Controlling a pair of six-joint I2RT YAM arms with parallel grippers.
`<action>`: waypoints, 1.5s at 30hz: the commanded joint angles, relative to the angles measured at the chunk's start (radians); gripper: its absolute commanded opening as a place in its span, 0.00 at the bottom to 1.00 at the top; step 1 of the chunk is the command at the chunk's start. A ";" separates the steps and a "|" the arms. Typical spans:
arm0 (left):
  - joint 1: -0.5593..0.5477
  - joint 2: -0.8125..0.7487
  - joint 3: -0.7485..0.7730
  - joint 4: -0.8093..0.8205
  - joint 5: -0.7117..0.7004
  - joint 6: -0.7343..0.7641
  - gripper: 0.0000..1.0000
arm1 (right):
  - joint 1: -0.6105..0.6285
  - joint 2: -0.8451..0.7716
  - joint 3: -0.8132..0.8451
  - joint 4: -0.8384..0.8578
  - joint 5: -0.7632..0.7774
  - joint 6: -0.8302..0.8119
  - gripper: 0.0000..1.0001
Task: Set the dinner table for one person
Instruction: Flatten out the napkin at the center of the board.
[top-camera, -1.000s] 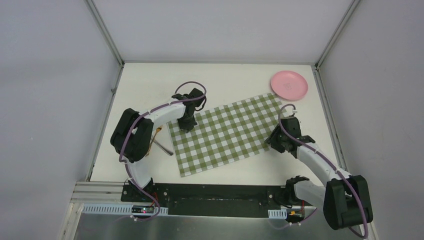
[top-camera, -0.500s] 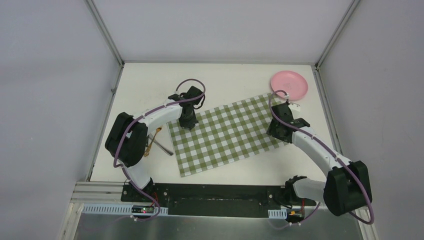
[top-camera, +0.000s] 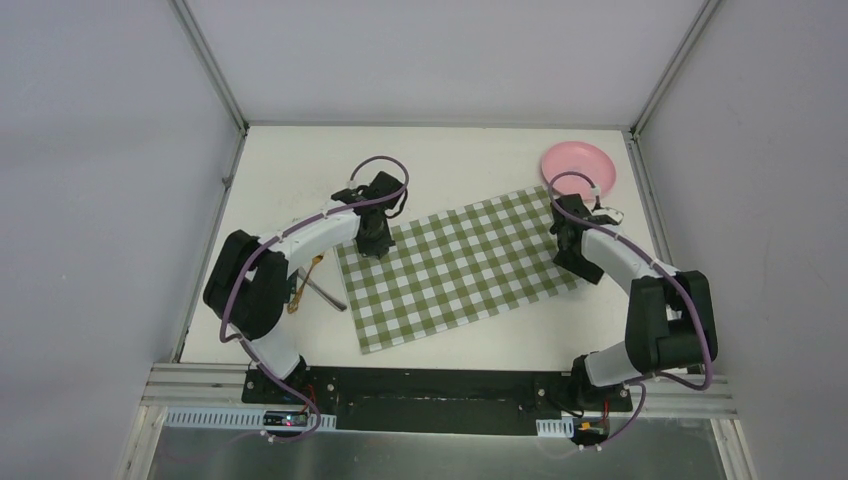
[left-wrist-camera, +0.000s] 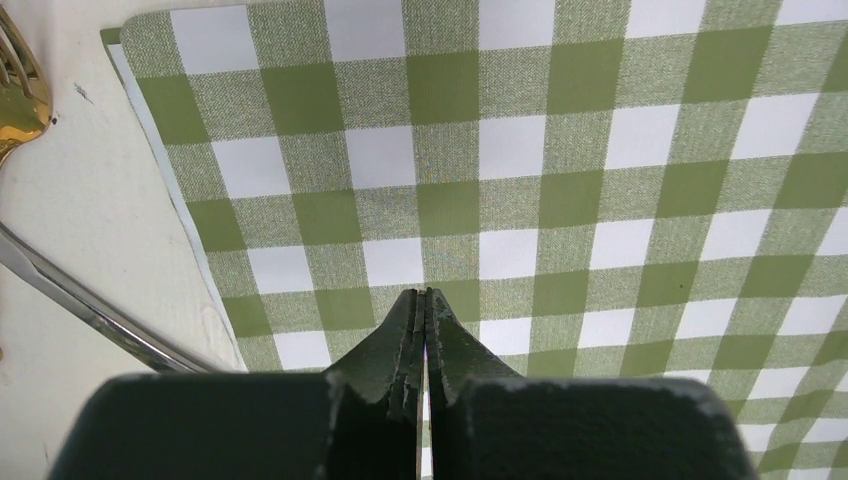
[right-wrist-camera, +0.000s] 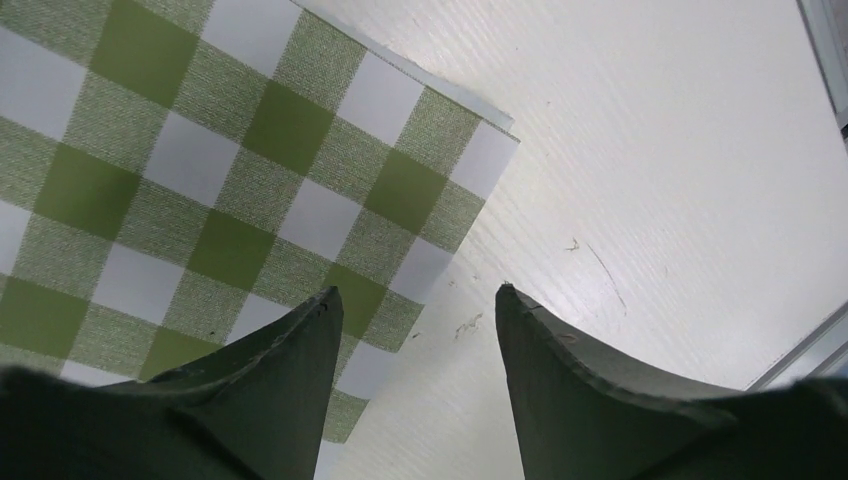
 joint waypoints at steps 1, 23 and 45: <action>0.012 -0.062 -0.010 0.025 0.017 0.026 0.00 | -0.017 0.039 0.037 -0.012 -0.020 0.079 0.61; 0.012 -0.181 -0.014 0.018 0.043 0.031 0.00 | -0.020 0.447 0.228 -0.459 -0.013 0.387 0.00; 0.012 -0.210 -0.020 0.012 0.040 0.039 0.00 | -0.053 0.281 0.180 -0.602 -0.010 0.506 0.00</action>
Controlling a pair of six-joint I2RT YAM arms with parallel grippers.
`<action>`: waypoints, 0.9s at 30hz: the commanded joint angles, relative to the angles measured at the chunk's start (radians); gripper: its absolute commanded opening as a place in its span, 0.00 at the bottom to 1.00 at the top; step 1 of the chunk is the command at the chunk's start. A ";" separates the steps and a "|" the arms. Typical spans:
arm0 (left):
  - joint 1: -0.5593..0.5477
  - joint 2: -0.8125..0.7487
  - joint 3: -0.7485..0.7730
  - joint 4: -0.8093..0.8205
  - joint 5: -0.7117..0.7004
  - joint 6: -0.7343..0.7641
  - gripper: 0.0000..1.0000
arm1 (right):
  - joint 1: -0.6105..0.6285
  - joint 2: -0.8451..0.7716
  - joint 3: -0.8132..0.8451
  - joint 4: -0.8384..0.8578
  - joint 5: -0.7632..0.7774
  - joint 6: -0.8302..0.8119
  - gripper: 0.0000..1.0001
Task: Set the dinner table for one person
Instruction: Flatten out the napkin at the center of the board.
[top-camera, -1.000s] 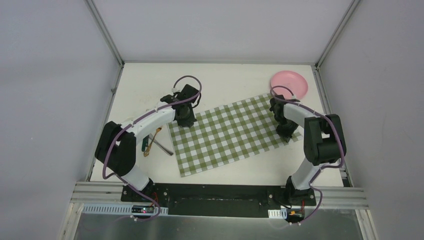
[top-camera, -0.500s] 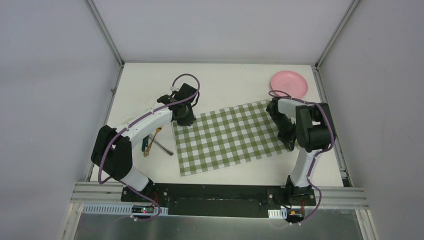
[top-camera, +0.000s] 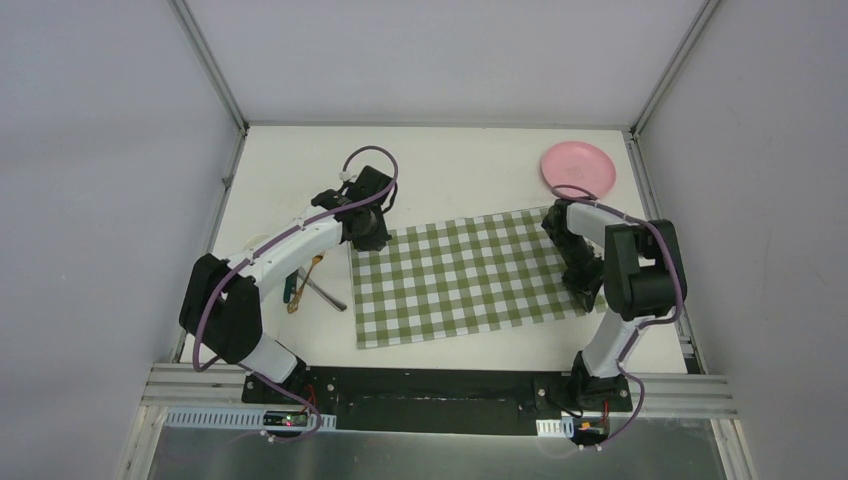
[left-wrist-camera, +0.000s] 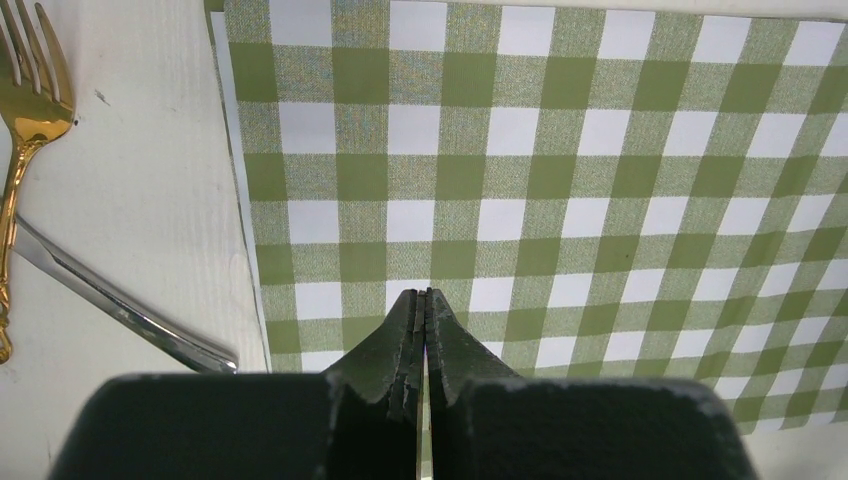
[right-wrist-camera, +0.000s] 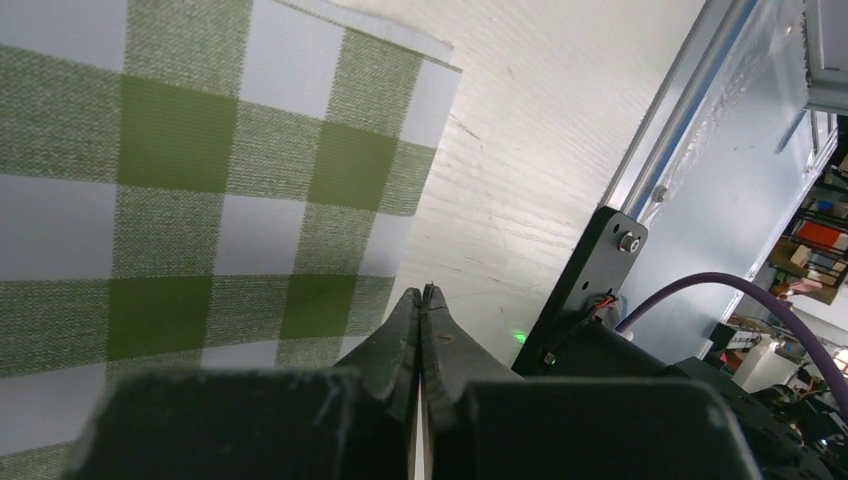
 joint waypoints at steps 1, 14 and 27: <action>0.012 -0.050 -0.004 0.001 -0.006 0.017 0.00 | -0.025 -0.081 0.001 -0.056 0.006 0.046 0.00; 0.012 -0.094 -0.059 0.088 0.078 0.079 0.00 | 0.121 -0.210 0.186 0.107 -0.068 -0.203 0.00; 0.012 -0.078 -0.097 0.102 0.069 0.058 0.00 | 0.146 -0.080 0.137 0.530 -0.270 -0.439 0.00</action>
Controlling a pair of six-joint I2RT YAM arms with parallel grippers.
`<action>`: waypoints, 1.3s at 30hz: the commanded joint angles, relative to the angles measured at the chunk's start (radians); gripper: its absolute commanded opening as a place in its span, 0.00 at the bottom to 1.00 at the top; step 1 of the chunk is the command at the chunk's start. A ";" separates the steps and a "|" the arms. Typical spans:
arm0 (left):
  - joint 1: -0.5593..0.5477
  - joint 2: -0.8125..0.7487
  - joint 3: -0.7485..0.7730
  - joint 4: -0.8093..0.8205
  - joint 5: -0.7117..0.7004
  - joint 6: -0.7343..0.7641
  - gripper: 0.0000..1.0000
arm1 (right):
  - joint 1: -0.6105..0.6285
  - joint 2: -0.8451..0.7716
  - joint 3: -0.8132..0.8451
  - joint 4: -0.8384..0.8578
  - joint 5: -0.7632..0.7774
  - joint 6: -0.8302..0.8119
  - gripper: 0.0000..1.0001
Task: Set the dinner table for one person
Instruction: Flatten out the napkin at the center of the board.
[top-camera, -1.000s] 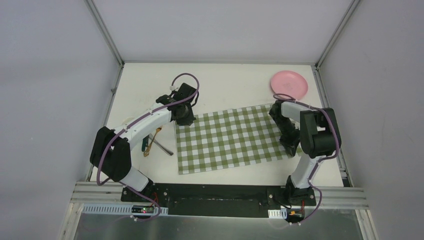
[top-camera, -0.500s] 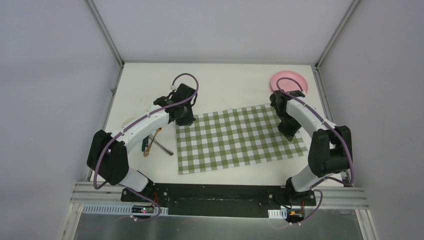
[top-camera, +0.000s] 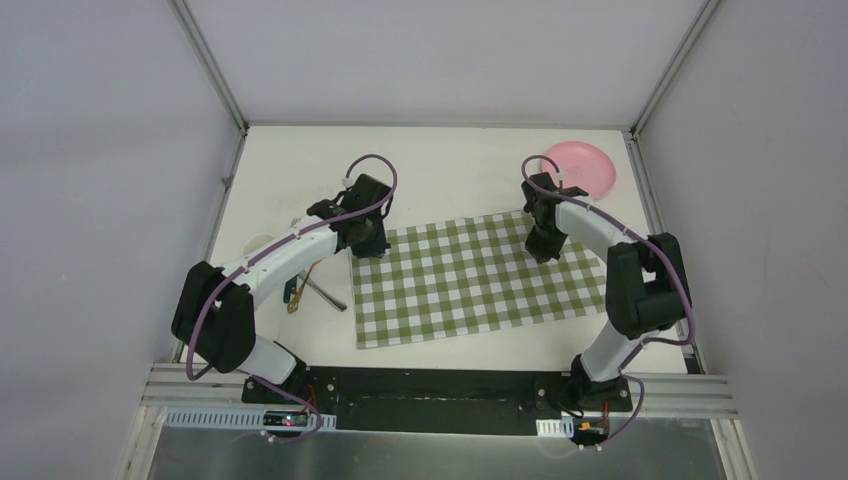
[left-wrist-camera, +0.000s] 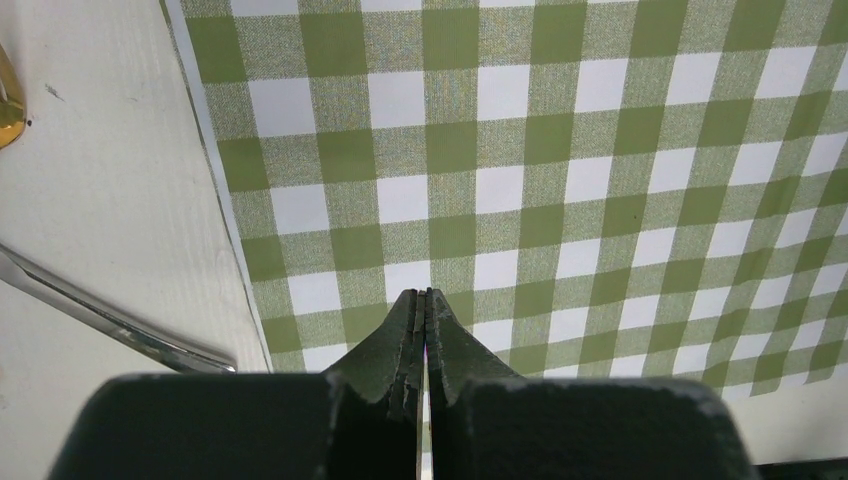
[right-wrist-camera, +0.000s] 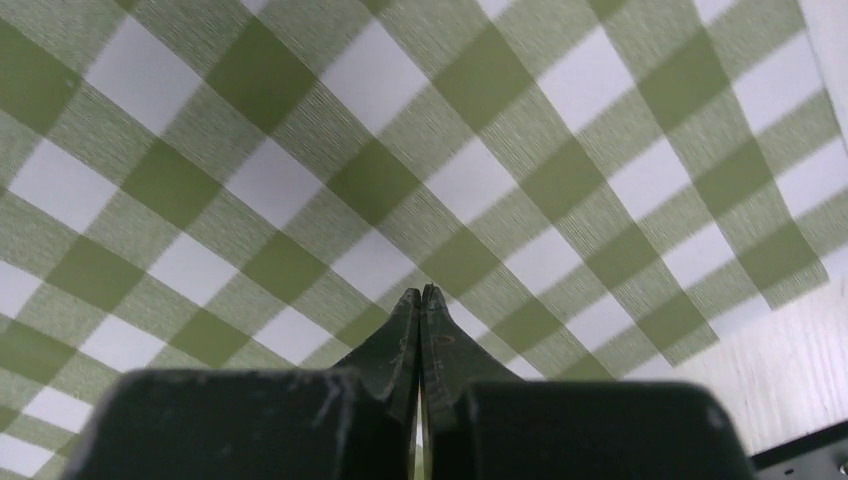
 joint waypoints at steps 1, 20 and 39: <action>0.013 -0.015 -0.013 0.033 -0.010 -0.003 0.00 | 0.010 0.088 0.092 0.087 -0.026 -0.069 0.00; 0.012 0.077 -0.039 0.061 -0.010 -0.049 0.00 | 0.011 0.262 0.304 0.079 -0.062 -0.140 0.00; 0.012 0.048 -0.034 0.041 -0.021 -0.050 0.00 | -0.074 0.292 0.224 0.121 -0.121 -0.146 0.00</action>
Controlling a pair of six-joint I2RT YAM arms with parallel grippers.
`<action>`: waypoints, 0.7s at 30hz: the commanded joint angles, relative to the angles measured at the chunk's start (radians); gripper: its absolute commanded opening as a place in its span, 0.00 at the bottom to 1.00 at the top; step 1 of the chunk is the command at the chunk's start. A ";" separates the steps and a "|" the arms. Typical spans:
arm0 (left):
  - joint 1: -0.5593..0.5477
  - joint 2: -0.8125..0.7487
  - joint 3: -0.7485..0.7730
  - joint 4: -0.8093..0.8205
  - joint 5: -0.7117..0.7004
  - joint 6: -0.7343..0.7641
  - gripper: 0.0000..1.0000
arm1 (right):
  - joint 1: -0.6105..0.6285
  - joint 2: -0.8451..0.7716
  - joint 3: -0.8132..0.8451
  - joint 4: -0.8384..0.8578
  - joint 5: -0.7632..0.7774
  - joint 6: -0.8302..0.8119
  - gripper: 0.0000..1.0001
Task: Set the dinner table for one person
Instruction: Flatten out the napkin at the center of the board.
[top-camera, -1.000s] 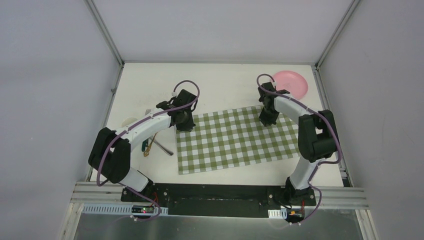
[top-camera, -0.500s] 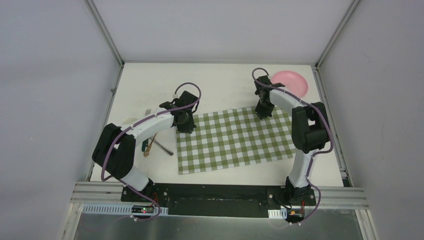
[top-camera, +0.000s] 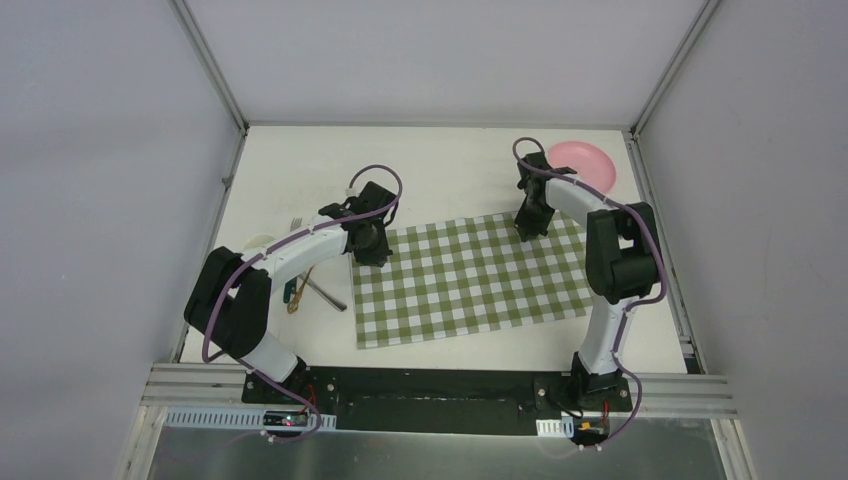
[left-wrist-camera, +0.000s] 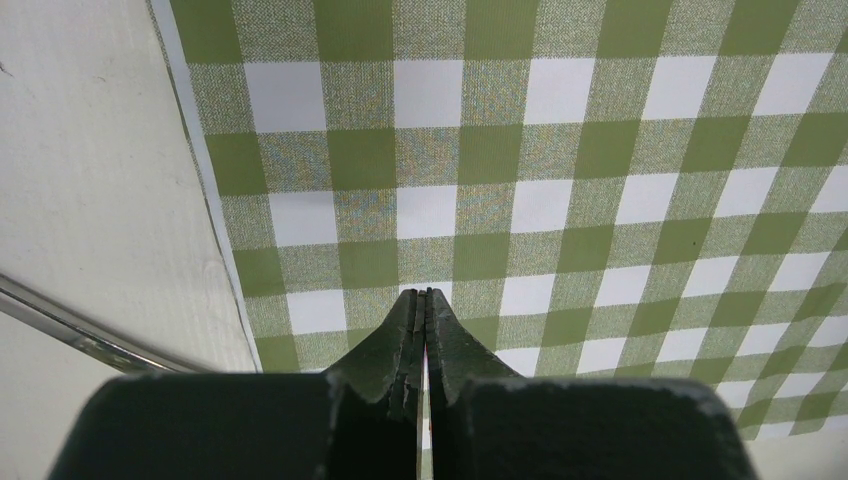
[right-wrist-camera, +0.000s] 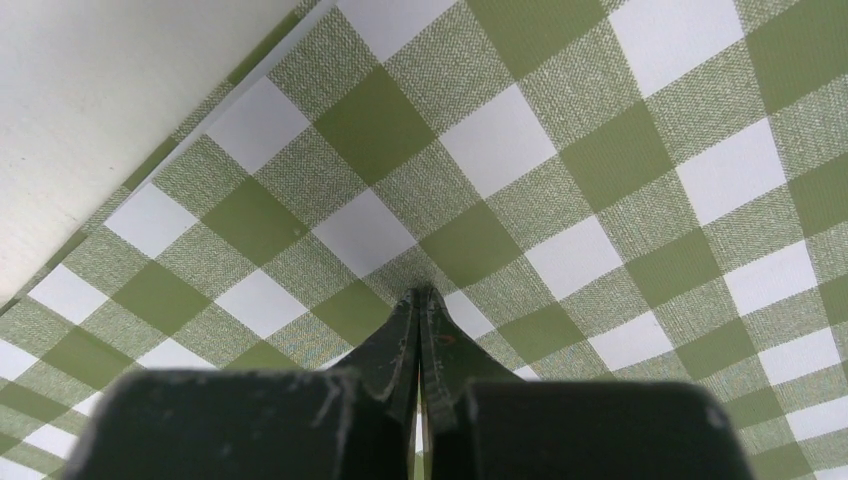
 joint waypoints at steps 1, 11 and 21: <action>0.012 -0.038 0.009 0.000 -0.019 -0.013 0.00 | -0.040 -0.007 -0.038 0.028 0.008 -0.014 0.00; 0.013 -0.044 0.019 -0.017 -0.029 -0.009 0.00 | -0.071 -0.017 -0.056 0.029 0.024 -0.016 0.00; 0.013 -0.047 0.028 -0.031 -0.037 -0.004 0.00 | -0.099 -0.046 -0.080 0.030 0.053 -0.017 0.00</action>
